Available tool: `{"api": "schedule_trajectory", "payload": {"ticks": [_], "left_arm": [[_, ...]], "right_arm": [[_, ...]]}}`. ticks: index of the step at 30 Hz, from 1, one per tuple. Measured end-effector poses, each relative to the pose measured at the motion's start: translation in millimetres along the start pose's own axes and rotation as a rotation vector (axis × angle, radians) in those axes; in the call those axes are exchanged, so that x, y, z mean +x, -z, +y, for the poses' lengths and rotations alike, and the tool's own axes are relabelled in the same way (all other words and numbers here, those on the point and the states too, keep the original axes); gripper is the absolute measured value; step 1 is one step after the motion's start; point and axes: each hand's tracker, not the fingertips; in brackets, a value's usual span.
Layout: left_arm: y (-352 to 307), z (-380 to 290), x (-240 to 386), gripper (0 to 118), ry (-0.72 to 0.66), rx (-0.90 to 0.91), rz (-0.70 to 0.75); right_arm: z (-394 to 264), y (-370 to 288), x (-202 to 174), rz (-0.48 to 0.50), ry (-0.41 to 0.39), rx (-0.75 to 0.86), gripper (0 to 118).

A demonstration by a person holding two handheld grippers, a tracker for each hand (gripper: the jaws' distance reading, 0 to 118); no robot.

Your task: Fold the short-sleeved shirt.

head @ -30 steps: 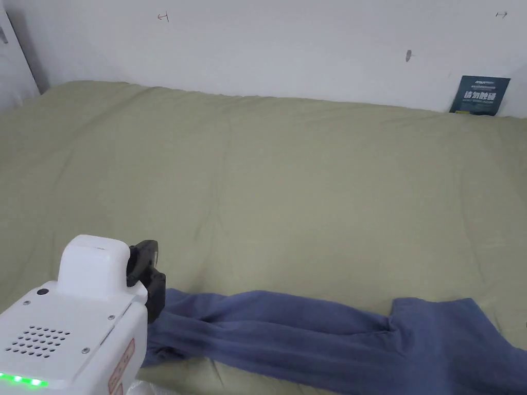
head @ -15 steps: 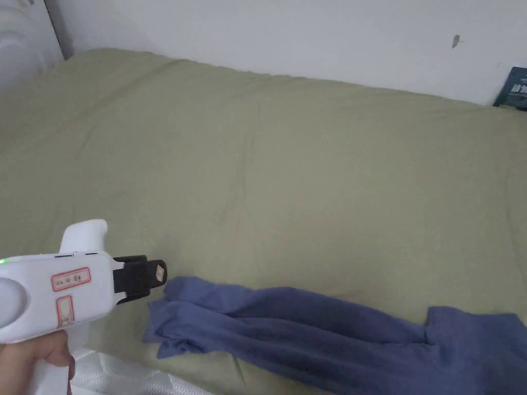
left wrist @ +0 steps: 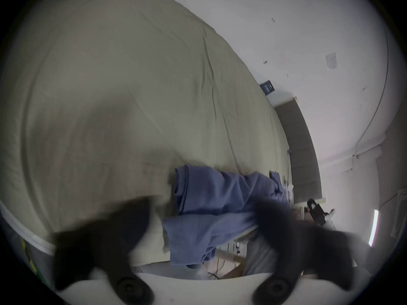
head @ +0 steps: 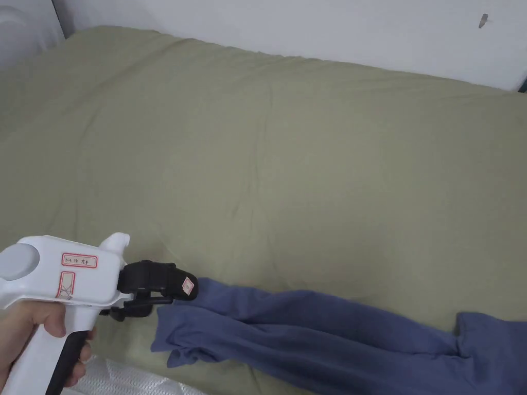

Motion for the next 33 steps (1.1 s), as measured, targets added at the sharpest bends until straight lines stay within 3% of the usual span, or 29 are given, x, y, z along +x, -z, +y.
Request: {"api": "schedule_trajectory", "payload": {"ticks": [7, 12, 13, 14, 15, 25, 33], "left_arm": [[41, 7, -2, 115, -0.013, -0.046, -0.155], [53, 7, 8, 111, -0.008, -0.057, -0.14], [52, 8, 13, 94, 0.002, -0.052, -0.122], [48, 9, 16, 10, 0.041, -0.044, -0.088], [52, 6, 18, 3, 0.031, -0.041, -0.007], [-4, 2, 44, 3, 0.021, 0.058, -0.005], [-64, 10, 79, 3, 0.076, 0.186, 0.168]], "right_arm": [[0, -1, 2, 0.014, 0.044, -0.005, 0], [-2, -3, 6, 0.019, 0.073, -0.005, 0], [-2, -3, 7, 0.022, 0.076, -0.005, 0], [-3, -2, 12, 0.028, 0.081, -0.006, 0], [-3, -2, 15, 0.033, 0.081, -0.006, 0], [8, -9, 20, 0.069, 0.069, 0.065, 0], [7, -13, 22, 0.136, 0.054, 0.091, 0]]}}
